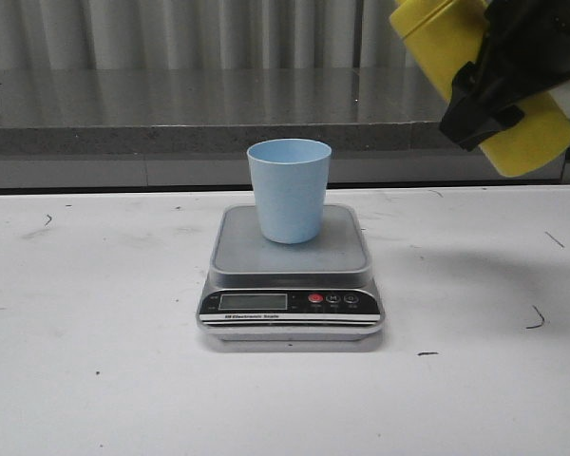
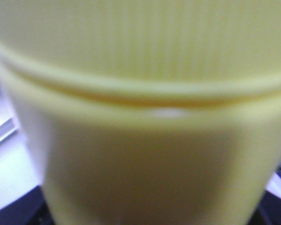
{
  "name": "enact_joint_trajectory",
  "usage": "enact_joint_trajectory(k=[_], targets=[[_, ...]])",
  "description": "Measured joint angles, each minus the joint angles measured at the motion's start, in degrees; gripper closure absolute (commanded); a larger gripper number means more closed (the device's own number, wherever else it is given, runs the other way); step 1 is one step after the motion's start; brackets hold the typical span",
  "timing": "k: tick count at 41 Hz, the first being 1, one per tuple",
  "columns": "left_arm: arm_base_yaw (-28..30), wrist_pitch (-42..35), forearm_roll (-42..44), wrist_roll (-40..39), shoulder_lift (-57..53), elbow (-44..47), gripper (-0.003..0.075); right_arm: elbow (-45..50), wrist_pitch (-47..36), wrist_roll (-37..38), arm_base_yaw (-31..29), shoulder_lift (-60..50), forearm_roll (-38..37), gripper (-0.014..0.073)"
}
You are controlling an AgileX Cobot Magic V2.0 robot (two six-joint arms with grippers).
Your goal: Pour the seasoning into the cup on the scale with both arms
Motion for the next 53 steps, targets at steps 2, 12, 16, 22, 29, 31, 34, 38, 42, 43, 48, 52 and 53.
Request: enact_joint_trajectory(k=[2,12,16,22,29,31,34,38,42,43,48,52,53], targets=[[0.0,0.0,0.0,0.0,0.0,0.0,0.0293,-1.8,3.6,-0.3,1.2,0.4,-3.5,0.0249],[0.0,0.0,0.0,0.0,0.0,0.0,0.0293,-10.6,17.5,1.1,8.4,6.8,-22.7,0.0249],[0.0,0.0,0.0,0.0,0.0,0.0,0.0293,-13.6,22.7,3.5,10.7,10.1,-30.3,0.0249],[0.0,0.0,0.0,0.0,0.0,0.0,0.0293,-15.6,26.5,4.5,13.8,13.7,-43.6,0.0249],[0.0,0.0,0.0,0.0,0.0,0.0,0.0293,-15.9,26.2,4.6,15.5,15.6,-58.3,0.0249],[0.0,0.0,0.0,0.0,0.0,0.0,0.0293,-15.9,25.8,4.6,15.7,15.7,-62.4,0.0249],[0.0,0.0,0.0,0.0,0.0,0.0,0.0293,-15.9,25.6,4.6,15.7,15.7,-67.0,0.0249],[0.0,0.0,0.0,0.0,0.0,0.0,0.0293,-16.0,25.5,4.6,15.7,15.7,-70.6,0.0249],[0.0,0.0,0.0,0.0,0.0,0.0,0.0293,-16.0,25.0,4.7,15.7,15.7,-71.6,0.0249],[0.0,0.0,0.0,0.0,0.0,0.0,0.0293,-16.0,25.0,4.7,15.7,15.7,-71.7,0.0249],[0.0,0.0,0.0,-0.1,0.0,0.0,0.0293,-16.0,24.5,4.7,15.7,15.7,-71.8,0.0249],[0.0,0.0,0.0,-0.1,0.0,0.0,0.0293,-16.0,24.1,5.8,15.7,15.7,-71.8,0.0249],[0.0,0.0,0.0,-0.1,0.0,0.0,0.0293,-16.0,24.0,6.4,15.7,15.7,-71.8,0.0249]])
